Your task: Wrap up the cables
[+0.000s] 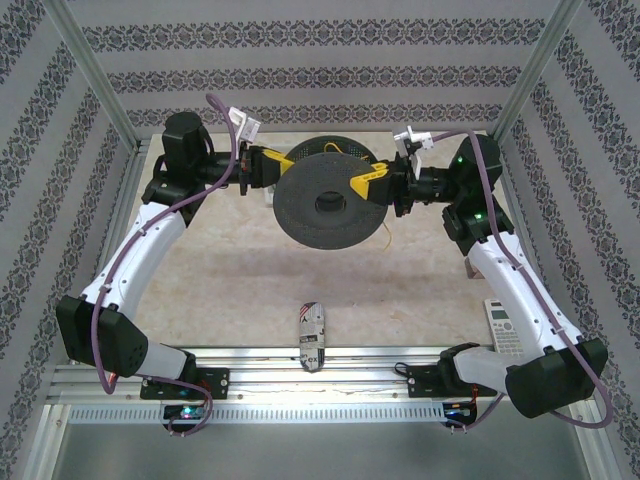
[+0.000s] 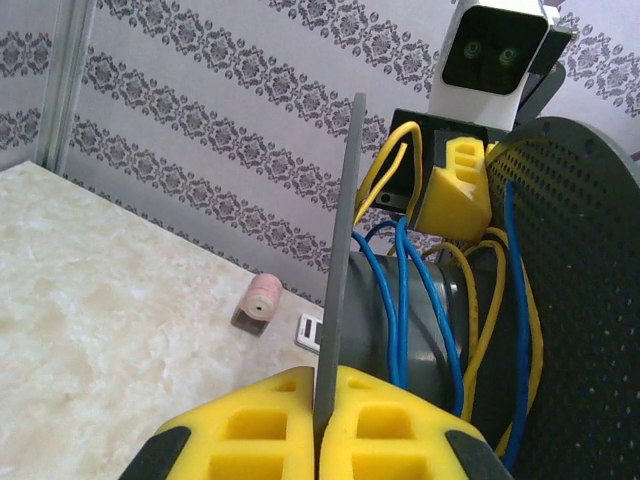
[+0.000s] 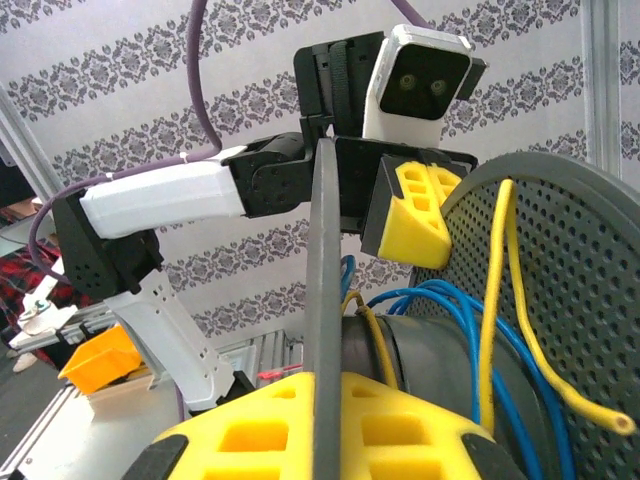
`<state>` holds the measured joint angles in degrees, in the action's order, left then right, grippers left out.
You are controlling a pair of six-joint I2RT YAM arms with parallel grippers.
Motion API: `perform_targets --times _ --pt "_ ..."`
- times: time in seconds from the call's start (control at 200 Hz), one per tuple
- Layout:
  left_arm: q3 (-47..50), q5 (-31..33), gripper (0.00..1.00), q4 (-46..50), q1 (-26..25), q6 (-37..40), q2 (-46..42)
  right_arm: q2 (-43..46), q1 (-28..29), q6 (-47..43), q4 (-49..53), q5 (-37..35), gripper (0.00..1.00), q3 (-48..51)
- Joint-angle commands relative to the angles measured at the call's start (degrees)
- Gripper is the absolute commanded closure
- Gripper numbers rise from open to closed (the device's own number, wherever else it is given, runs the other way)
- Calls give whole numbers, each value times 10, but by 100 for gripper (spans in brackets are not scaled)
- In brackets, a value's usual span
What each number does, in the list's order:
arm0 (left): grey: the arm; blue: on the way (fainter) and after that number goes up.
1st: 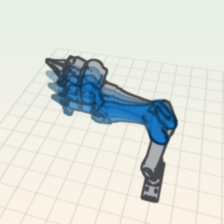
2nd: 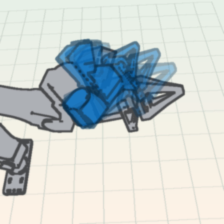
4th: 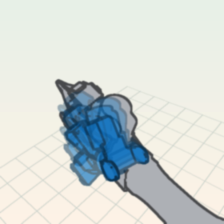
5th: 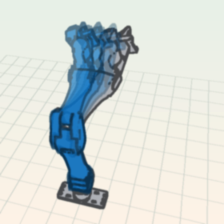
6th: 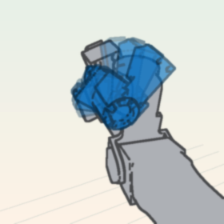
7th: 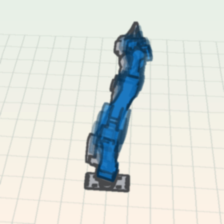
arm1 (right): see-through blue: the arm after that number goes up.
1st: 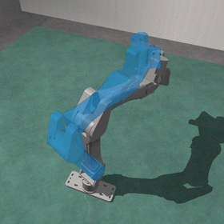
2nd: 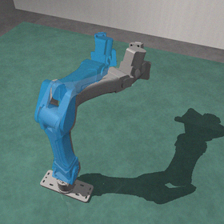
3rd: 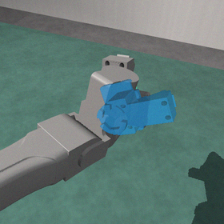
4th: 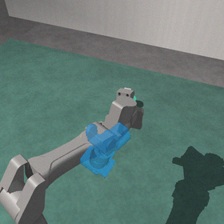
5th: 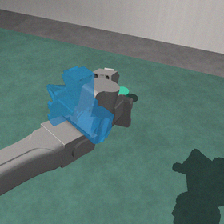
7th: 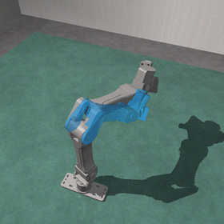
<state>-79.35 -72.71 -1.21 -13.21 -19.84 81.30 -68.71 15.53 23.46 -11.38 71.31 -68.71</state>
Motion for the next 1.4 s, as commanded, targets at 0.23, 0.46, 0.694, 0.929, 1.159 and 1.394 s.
perform_targets --times 0.23,0.46,0.694,0.929,1.159,1.394 --pt "-24 71 100 -54 -7 -82 -10 0 -37 -39 10 -145 48 -6" --pt "-104 155 100 38 -5 -72 -17 57 -101 -59 41 -205 33 71" --pt "-147 223 100 102 -1 -76 -5 120 -144 -32 10 -180 36 158" --pt "-142 220 100 85 -1 -96 5 132 -153 -30 7 -168 63 164" --pt "-142 211 100 72 -1 -108 2 121 -153 -25 4 -165 75 165" --pt "-142 196 100 48 -1 -125 4 118 -154 -26 5 -172 65 170"
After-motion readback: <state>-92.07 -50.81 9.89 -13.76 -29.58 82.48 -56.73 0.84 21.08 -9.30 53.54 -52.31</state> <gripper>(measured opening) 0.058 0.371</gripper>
